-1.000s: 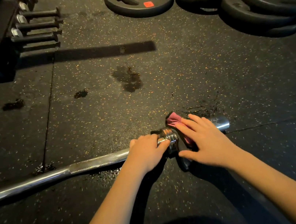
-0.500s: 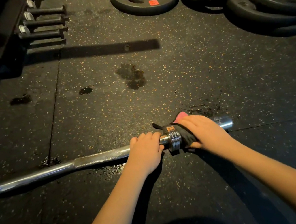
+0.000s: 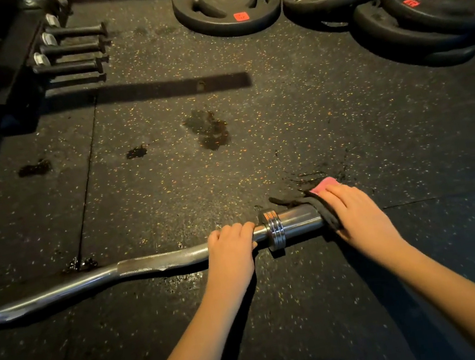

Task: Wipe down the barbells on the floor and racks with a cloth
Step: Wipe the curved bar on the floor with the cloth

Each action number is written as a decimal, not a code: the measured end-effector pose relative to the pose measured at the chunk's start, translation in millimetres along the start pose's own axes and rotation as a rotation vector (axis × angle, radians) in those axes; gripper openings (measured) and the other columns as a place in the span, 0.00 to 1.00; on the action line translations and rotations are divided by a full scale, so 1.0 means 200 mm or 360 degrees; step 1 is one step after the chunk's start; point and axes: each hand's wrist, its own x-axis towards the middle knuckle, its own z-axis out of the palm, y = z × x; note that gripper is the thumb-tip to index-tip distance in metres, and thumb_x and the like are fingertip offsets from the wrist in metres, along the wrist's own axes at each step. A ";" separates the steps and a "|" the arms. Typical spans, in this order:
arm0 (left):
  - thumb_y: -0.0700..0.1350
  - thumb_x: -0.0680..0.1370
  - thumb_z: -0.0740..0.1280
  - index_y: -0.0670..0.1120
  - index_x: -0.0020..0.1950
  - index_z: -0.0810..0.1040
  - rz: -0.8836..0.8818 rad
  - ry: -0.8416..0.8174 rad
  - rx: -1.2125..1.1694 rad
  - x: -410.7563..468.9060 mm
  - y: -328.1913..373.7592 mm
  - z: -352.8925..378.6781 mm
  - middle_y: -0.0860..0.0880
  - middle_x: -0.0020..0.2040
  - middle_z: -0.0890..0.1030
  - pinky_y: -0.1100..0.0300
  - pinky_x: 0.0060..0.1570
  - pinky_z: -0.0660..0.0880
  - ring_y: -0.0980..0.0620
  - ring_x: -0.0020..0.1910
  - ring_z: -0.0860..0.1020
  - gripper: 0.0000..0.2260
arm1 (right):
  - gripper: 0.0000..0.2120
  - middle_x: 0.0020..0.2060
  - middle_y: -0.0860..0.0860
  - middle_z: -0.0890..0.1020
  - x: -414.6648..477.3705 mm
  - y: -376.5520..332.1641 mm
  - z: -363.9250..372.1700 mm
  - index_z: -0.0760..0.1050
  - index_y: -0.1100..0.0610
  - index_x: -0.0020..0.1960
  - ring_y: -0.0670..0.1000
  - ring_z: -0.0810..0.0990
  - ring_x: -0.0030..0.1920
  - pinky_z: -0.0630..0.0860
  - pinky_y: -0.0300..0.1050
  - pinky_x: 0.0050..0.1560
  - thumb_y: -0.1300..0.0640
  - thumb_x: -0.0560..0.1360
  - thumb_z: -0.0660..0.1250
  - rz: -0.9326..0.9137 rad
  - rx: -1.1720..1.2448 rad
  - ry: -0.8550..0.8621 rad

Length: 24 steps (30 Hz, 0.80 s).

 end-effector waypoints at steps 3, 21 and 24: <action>0.45 0.80 0.62 0.50 0.65 0.71 -0.0004 0.0102 -0.0074 -0.05 0.02 0.04 0.53 0.58 0.75 0.55 0.58 0.60 0.49 0.59 0.72 0.14 | 0.40 0.65 0.53 0.73 0.02 -0.15 0.07 0.70 0.59 0.67 0.55 0.72 0.65 0.69 0.52 0.68 0.60 0.58 0.81 0.0074 -0.0058 -0.0034; 0.42 0.58 0.82 0.48 0.44 0.78 0.0043 0.0166 -0.0134 -0.20 0.04 0.08 0.52 0.40 0.76 0.53 0.41 0.73 0.48 0.40 0.77 0.20 | 0.37 0.74 0.43 0.61 -0.17 -0.26 0.02 0.57 0.49 0.77 0.45 0.57 0.74 0.51 0.47 0.75 0.39 0.71 0.57 -0.0145 0.0287 -0.0315; 0.42 0.61 0.81 0.48 0.45 0.78 0.0080 0.0163 -0.0225 -0.23 0.04 0.08 0.52 0.42 0.77 0.56 0.44 0.70 0.48 0.42 0.77 0.18 | 0.31 0.71 0.42 0.66 -0.23 -0.10 -0.01 0.63 0.48 0.74 0.44 0.63 0.71 0.57 0.44 0.73 0.37 0.74 0.54 -0.0027 0.0268 -0.0238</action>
